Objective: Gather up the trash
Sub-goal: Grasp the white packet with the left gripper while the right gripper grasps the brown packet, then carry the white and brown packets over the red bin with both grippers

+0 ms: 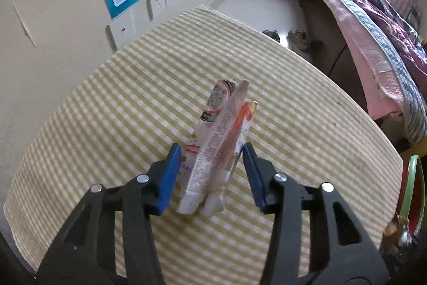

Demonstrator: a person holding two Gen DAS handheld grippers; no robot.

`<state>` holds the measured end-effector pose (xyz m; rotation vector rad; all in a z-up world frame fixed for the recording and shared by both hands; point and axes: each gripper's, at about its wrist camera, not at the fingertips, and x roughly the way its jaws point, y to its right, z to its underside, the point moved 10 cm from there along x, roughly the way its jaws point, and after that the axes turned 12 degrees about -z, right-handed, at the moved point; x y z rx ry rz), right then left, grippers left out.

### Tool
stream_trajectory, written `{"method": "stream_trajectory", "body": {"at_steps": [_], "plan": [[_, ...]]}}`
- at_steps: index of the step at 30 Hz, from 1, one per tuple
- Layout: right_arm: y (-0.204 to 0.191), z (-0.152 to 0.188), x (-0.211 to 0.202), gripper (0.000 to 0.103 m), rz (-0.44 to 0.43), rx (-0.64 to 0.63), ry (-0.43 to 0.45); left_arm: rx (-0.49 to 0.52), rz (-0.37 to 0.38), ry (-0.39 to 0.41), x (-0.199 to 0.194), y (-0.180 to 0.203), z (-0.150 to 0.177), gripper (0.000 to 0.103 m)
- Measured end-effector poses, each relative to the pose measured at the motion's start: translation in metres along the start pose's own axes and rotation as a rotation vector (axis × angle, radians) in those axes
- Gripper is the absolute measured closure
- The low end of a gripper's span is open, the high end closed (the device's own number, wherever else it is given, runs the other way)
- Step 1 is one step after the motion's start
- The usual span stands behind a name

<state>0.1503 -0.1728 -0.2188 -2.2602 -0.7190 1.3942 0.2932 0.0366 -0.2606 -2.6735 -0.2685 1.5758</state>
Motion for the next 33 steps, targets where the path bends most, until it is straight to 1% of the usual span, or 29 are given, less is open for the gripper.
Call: {"method": "stream_trajectory", "body": {"at_steps": [3,5,8,9,10,12,16,20,23,27,29,33], "plan": [[-0.004,0.006,-0.009,0.056,-0.006,-0.002,0.016,0.010,-0.001,0.009,-0.010,0.003,0.003,0.064],[-0.008,0.008,-0.015,0.056,-0.003,-0.015,0.028,0.004,-0.002,0.030,-0.024,0.003,0.005,0.065],[-0.013,0.010,-0.023,0.056,-0.001,-0.035,0.048,-0.008,0.016,0.088,-0.060,0.006,0.010,0.068],[-0.014,0.011,-0.026,0.056,-0.003,-0.039,0.053,-0.010,0.024,0.101,-0.068,0.007,0.011,0.074],[-0.014,0.013,-0.029,0.056,-0.006,-0.040,0.056,-0.009,0.029,0.113,-0.080,0.009,0.014,0.082],[-0.016,0.016,-0.034,0.056,-0.010,-0.042,0.064,-0.011,0.055,0.131,-0.102,0.015,0.023,0.082],[-0.016,0.026,-0.044,0.056,-0.015,-0.033,0.074,0.001,0.081,0.153,-0.130,0.025,0.042,0.082],[-0.013,0.035,-0.055,0.056,-0.011,-0.020,0.084,-0.013,0.126,0.144,-0.151,0.037,0.061,0.082],[-0.008,0.040,-0.066,0.056,-0.002,-0.008,0.103,0.003,0.146,0.140,-0.163,0.050,0.076,0.082],[0.007,0.041,-0.085,0.056,0.021,0.017,0.137,0.035,0.181,0.131,-0.175,0.074,0.090,0.082],[0.018,0.042,-0.095,0.056,0.035,0.037,0.156,0.053,0.193,0.139,-0.182,0.085,0.091,0.082],[0.049,0.047,-0.122,0.056,0.085,0.080,0.200,0.087,0.242,0.146,-0.199,0.116,0.093,0.082]]}}
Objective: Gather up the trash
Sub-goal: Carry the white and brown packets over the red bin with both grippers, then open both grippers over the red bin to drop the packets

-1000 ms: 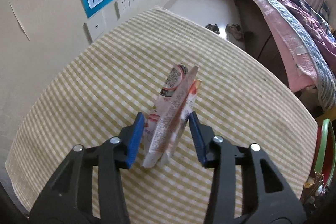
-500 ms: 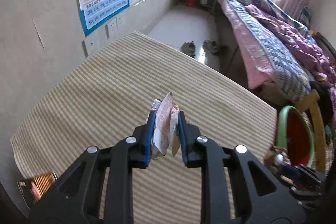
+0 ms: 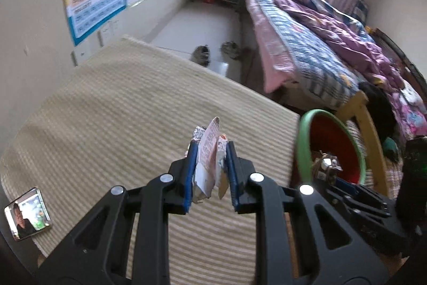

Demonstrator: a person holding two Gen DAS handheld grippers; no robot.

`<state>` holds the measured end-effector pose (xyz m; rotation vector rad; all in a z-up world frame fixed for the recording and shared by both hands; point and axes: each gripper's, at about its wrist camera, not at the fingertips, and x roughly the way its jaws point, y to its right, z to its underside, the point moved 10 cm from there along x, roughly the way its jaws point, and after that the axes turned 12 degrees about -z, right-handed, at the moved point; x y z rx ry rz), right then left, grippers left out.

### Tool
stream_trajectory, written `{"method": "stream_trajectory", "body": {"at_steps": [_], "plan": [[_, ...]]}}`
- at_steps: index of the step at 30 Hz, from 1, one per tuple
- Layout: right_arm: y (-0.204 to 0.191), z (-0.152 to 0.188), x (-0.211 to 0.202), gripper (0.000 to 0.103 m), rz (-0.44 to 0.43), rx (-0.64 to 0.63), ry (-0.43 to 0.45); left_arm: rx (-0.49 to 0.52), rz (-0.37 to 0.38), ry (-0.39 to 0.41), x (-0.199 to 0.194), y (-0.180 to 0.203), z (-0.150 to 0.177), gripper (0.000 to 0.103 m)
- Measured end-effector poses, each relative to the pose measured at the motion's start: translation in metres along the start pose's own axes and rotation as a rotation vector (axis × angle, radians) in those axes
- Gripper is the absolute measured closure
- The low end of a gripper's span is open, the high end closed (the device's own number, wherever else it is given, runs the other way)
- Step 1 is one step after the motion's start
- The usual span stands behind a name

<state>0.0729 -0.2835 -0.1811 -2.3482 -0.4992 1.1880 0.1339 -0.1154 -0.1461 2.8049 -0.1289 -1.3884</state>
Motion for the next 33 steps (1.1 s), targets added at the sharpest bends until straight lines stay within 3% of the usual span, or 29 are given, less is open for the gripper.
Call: {"method": "stream_trajectory", "body": {"at_steps": [12,19,21,22,23,26,31,33], "plan": [[0.111,-0.002,-0.067,0.056,0.181,0.157,0.107,0.209,0.214,0.006,-0.013,0.158,-0.004,0.082],[0.144,-0.001,-0.081,0.055,0.216,0.203,0.124,0.296,0.263,-0.020,-0.004,0.212,0.003,0.081],[0.150,0.000,-0.081,0.049,0.223,0.211,0.124,0.323,0.262,-0.012,-0.003,0.221,0.005,0.065],[0.153,0.000,-0.081,0.044,0.228,0.218,0.126,0.324,0.257,0.006,-0.005,0.223,0.005,0.040],[0.154,-0.001,-0.081,0.041,0.233,0.222,0.132,0.317,0.254,0.030,-0.007,0.223,0.002,0.026],[0.154,-0.004,-0.083,0.038,0.246,0.219,0.141,0.286,0.237,0.089,-0.014,0.210,-0.004,0.021],[0.129,-0.016,-0.083,0.028,0.238,0.147,0.173,0.226,0.129,0.180,-0.030,0.157,-0.014,0.008],[0.107,-0.023,-0.081,0.016,0.220,0.097,0.202,0.189,0.072,0.222,-0.039,0.130,-0.017,0.006]]}}
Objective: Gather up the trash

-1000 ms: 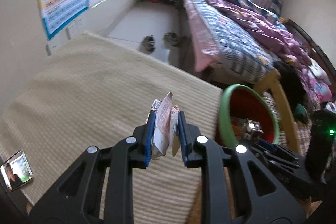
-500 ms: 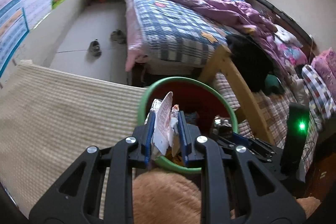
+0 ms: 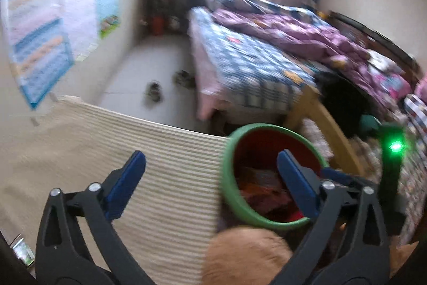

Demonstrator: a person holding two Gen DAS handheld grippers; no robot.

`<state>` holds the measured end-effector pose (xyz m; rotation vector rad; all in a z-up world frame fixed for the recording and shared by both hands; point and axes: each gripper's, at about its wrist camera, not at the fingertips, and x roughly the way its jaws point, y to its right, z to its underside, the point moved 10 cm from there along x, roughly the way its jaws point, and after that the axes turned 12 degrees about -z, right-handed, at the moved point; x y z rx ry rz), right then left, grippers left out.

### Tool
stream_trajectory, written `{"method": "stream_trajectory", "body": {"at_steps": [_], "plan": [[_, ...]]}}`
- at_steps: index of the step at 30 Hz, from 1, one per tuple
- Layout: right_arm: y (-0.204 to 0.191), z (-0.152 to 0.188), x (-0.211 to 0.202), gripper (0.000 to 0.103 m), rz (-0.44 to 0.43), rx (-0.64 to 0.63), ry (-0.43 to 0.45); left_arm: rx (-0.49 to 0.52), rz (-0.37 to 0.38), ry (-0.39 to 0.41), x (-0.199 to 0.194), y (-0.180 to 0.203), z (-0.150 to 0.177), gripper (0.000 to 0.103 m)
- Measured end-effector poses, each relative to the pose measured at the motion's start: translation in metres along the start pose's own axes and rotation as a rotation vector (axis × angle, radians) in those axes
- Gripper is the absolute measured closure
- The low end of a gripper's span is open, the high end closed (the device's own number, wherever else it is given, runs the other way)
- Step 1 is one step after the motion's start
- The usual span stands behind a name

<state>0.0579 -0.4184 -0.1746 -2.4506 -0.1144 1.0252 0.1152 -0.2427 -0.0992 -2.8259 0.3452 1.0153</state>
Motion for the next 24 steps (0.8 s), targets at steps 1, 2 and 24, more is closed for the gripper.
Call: {"method": "stream_trajectory", "body": {"at_steps": [1,2,24], "plan": [[-0.009,-0.003,0.000,0.015,-0.012,-0.015,0.015,-0.014,-0.027,0.014,-0.006,-0.015,0.000,0.006],[-0.019,-0.006,-0.001,0.014,-0.028,-0.032,0.033,-0.023,-0.049,0.026,-0.011,-0.029,0.000,0.006],[-0.181,-0.009,-0.028,0.007,-0.072,-0.368,0.285,-0.294,-0.216,0.057,-0.054,-0.170,0.012,0.006]]}}
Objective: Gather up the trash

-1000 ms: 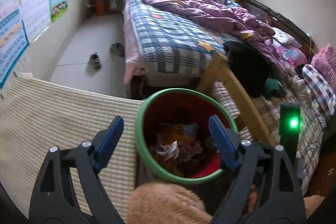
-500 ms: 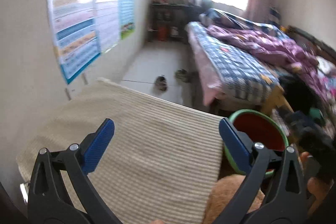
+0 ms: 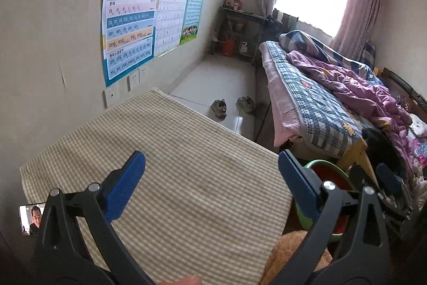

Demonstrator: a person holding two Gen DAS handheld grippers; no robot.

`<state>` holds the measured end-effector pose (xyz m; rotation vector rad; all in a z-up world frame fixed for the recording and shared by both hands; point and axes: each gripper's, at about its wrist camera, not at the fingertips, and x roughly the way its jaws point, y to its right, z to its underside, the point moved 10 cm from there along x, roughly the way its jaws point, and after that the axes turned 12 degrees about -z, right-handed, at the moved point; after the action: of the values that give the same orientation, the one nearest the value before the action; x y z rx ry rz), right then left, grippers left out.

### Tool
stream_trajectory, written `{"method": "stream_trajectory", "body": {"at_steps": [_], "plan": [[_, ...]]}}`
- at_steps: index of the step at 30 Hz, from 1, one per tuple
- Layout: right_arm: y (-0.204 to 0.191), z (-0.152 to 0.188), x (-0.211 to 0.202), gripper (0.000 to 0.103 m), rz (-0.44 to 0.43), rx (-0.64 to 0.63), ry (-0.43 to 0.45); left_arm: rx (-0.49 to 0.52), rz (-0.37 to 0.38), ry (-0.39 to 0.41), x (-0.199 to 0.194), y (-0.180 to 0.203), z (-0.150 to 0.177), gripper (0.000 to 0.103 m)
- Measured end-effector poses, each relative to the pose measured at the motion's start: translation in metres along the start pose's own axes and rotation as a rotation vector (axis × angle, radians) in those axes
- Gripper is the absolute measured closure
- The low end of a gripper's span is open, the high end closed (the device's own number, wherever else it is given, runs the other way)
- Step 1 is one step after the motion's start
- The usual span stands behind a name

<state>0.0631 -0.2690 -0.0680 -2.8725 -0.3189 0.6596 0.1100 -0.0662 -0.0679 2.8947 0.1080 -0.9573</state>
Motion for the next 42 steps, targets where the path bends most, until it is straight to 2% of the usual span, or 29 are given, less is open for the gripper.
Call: {"method": "stream_trajectory", "body": {"at_steps": [6,35,38,42], "plan": [[-0.011,0.004,0.001,0.007,-0.009,-0.024,-0.016,-0.018,0.002,-0.011,0.000,-0.007,0.002,0.006],[-0.001,0.027,0.008,0.007,0.005,0.009,-0.080,-0.014,-0.001,-0.047,0.007,-0.005,0.010,0.006],[0.000,0.031,0.011,0.007,0.004,0.015,-0.096,-0.002,0.009,-0.026,0.003,-0.002,0.012,0.006],[-0.007,0.045,0.019,0.007,-0.024,0.046,-0.146,-0.024,-0.024,-0.043,0.008,-0.014,0.014,0.006]]}}
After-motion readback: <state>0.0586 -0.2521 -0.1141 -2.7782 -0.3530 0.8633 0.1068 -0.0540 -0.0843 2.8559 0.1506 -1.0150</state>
